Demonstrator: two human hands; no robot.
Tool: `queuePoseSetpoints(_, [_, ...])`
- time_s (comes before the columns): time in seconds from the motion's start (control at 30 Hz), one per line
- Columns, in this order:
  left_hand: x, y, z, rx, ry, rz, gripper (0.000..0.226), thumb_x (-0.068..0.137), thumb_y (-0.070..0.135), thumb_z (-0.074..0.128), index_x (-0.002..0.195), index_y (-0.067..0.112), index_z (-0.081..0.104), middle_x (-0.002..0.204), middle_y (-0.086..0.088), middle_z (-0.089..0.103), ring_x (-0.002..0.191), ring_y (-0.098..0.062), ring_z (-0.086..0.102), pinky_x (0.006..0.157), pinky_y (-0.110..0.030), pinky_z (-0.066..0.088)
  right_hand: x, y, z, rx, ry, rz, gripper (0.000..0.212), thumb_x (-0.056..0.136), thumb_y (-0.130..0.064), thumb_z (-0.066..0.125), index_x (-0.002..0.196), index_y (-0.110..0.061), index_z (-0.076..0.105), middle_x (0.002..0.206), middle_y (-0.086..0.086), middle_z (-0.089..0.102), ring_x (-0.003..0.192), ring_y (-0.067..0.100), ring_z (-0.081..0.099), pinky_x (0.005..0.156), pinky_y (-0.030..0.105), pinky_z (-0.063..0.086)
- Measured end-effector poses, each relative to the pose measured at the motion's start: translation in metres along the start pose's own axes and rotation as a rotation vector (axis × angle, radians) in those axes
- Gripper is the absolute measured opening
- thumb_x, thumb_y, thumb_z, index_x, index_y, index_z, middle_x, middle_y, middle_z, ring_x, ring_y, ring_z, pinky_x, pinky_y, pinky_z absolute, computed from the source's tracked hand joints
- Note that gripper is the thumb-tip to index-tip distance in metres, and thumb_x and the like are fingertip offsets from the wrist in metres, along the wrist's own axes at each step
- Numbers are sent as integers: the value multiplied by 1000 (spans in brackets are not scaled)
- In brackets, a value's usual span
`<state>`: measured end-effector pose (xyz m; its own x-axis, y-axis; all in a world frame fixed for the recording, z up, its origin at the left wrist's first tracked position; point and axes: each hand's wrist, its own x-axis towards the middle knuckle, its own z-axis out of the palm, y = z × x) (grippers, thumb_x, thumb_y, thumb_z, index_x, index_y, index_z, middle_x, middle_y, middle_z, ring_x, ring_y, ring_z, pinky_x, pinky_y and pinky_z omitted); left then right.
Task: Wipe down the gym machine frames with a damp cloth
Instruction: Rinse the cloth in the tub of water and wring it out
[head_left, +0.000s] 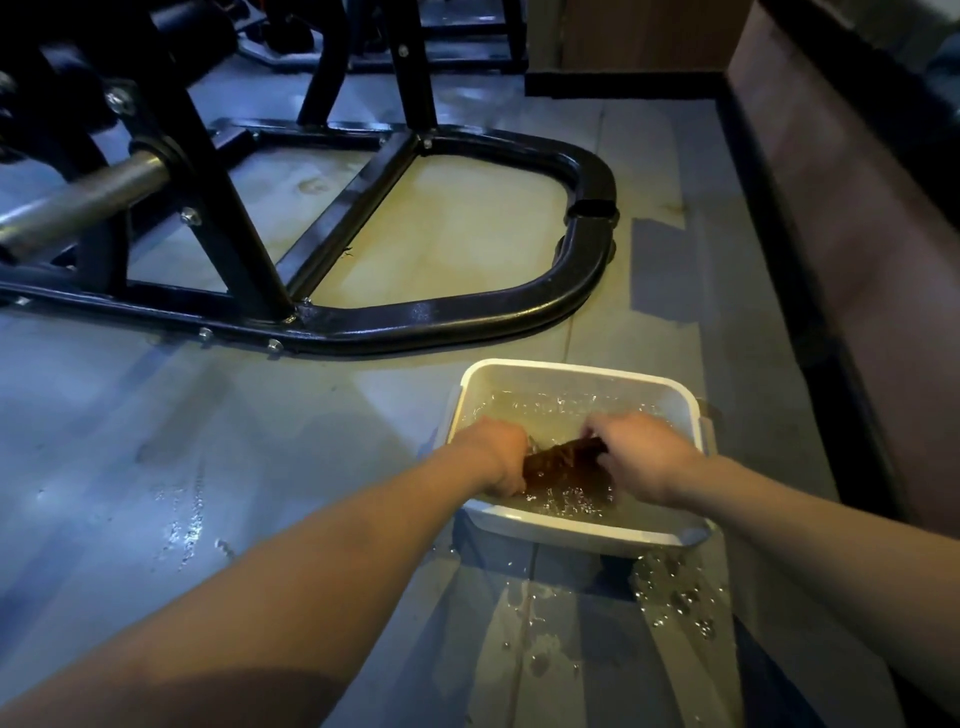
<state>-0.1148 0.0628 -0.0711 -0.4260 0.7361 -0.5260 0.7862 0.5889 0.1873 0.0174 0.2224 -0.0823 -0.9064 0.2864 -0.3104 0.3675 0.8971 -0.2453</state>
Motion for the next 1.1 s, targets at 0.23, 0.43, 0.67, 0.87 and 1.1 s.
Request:
queuePoseSetpoints(0.23, [12,3,10,114,-103,23,39,98,25,64,135,19,54,96,-3,62,92,-22,61,81,-33,52,6,-4,22,-120,-268,17,22,100,-40,59,110,-23,68,102,1,67,93,18,64,85,32,55])
queuePoseSetpoints(0.43, [15,-7,-4,-566,21,-17,30,106,37,48,98,13,64,92,-8,70,87,-20,69,75,-32,59,6,5,-1,337,-124,128,13,107,-26,55,102,-23,67,95,-1,69,93,17,66,75,28,47])
queuePoseSetpoints(0.67, [11,-7,-3,-596,248,86,21,107,35,49,107,19,63,95,-2,66,89,-15,63,82,-31,54,10,7,-19,223,123,124,15,100,-32,67,107,-19,73,97,0,72,93,19,67,86,37,57])
queuePoseSetpoints(0.87, [14,-8,16,-37,47,152,19,101,29,61,114,18,70,95,1,67,90,-21,62,81,-33,50,-5,0,6,-236,-158,72,28,105,-43,54,108,-18,67,96,1,66,90,23,63,74,34,50])
queuePoseSetpoints(1.1, [12,-12,13,-64,-46,134,41,97,16,59,136,28,63,125,3,64,114,-21,59,96,-34,50,-5,-5,8,-95,-308,39,19,97,-12,56,109,-21,69,108,4,67,101,24,61,88,34,52])
